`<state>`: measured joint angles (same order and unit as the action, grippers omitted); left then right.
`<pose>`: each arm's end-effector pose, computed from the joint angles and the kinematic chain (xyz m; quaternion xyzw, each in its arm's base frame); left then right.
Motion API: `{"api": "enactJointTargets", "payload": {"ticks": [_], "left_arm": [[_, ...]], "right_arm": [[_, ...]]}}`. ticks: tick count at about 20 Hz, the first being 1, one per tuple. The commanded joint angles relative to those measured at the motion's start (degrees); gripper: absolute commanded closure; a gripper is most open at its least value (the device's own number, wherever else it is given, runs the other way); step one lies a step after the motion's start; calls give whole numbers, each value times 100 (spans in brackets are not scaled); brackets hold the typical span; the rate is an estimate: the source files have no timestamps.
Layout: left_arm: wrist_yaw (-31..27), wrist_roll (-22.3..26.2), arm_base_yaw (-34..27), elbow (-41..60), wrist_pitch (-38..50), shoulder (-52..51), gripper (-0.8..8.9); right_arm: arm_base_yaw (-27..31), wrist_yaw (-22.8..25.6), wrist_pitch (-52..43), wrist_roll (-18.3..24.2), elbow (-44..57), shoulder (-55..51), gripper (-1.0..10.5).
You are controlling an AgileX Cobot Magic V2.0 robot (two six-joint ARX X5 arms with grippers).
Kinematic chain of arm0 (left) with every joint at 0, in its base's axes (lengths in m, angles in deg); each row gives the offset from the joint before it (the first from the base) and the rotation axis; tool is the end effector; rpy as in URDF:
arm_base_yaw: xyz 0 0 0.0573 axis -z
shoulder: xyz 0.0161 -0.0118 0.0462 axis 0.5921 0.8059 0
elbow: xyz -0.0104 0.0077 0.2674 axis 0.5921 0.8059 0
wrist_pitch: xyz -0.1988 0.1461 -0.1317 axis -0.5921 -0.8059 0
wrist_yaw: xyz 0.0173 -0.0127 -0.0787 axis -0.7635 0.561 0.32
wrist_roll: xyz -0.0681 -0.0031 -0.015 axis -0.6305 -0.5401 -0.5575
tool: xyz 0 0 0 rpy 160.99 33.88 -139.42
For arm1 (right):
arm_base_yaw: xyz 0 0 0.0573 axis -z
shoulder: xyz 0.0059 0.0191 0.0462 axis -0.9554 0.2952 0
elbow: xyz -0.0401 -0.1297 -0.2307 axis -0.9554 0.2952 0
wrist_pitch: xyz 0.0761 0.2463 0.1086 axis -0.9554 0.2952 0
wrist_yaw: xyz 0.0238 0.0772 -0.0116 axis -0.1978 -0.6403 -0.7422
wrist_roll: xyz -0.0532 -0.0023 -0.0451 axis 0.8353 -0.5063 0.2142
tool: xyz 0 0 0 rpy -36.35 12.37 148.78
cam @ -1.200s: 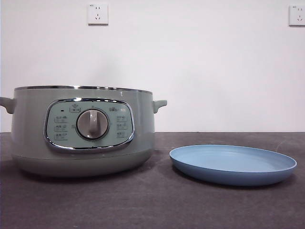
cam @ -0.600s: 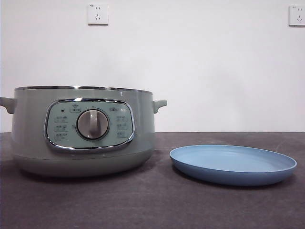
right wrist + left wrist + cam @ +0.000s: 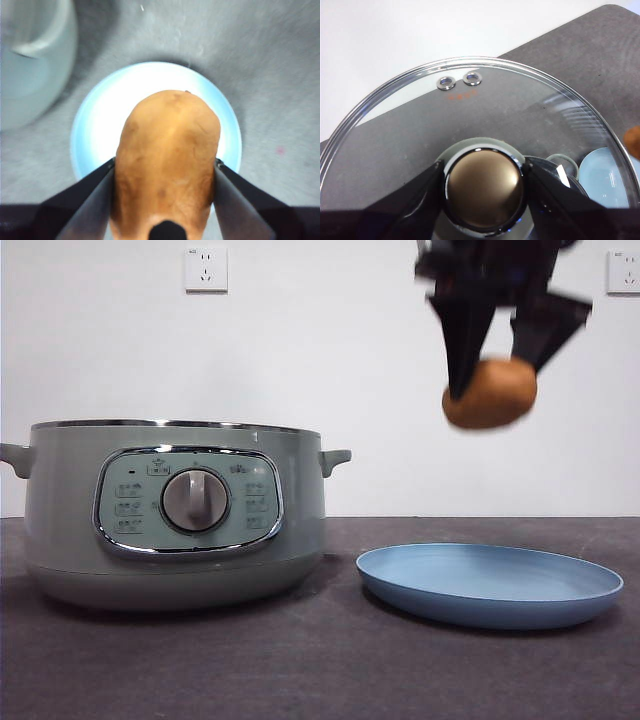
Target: Take the potato out from the steamer,put the potato on the plate,close the lid
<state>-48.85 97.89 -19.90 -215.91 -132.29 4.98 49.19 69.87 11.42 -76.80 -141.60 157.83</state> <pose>0.2659 -0.0831 0.5506 0.1209 0.2383 -0.2052 0.9415 0.3461 0.1530 0.2874 -0.1105 0.5609 0.1790 0.8007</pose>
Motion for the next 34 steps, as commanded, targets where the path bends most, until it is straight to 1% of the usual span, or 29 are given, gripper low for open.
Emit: {"api": "enactJointTargets", "payload": {"ticks": [1,3,6,10,14,18,20,21,22,23,24,25,29,32,34], "left_arm": [[122,52,11,-70,-234,-31,822],[140,52,11,-70,-232,-28,822],[140,50,13,-70,-227,-17,822],[144,52,13,-70,-227,44,822],[144,50,13,-70,-229,66,822],[142,52,13,-70,-245,66,822],[142,52,13,-70,-247,66,822],[144,52,13,-70,-247,66,822],[142,50,13,-70,-247,66,822],[142,50,13,-70,-245,66,822],[144,50,13,-70,-245,66,822],[142,52,13,-70,-243,66,822],[144,50,13,-70,-179,68,822],[155,57,13,-68,-70,149,822],[350,83,11,-57,-55,278,822]], "right_arm": [[-11,-11,-595,-138,636,61,957],[-11,-90,-1172,-203,1180,63,957],[-11,-446,-1845,-223,1884,72,957],[-9,-442,-2409,-221,2406,72,957],[-4,-439,-2511,-214,2503,199,957],[-4,-433,-2553,-212,2503,605,956],[-4,-439,-2553,-219,2503,671,940],[-7,-442,-2555,-219,2503,656,919],[-4,-442,-2555,-219,2496,621,815],[-4,-437,-2553,-219,2487,599,648],[9,-424,-2535,-219,2487,553,508],[9,-417,-2533,-219,2485,507,435],[11,-424,-2509,-221,2472,13,442],[11,-437,-2470,-251,2472,-719,442],[11,-435,-2459,-328,2470,-1281,442]]}}
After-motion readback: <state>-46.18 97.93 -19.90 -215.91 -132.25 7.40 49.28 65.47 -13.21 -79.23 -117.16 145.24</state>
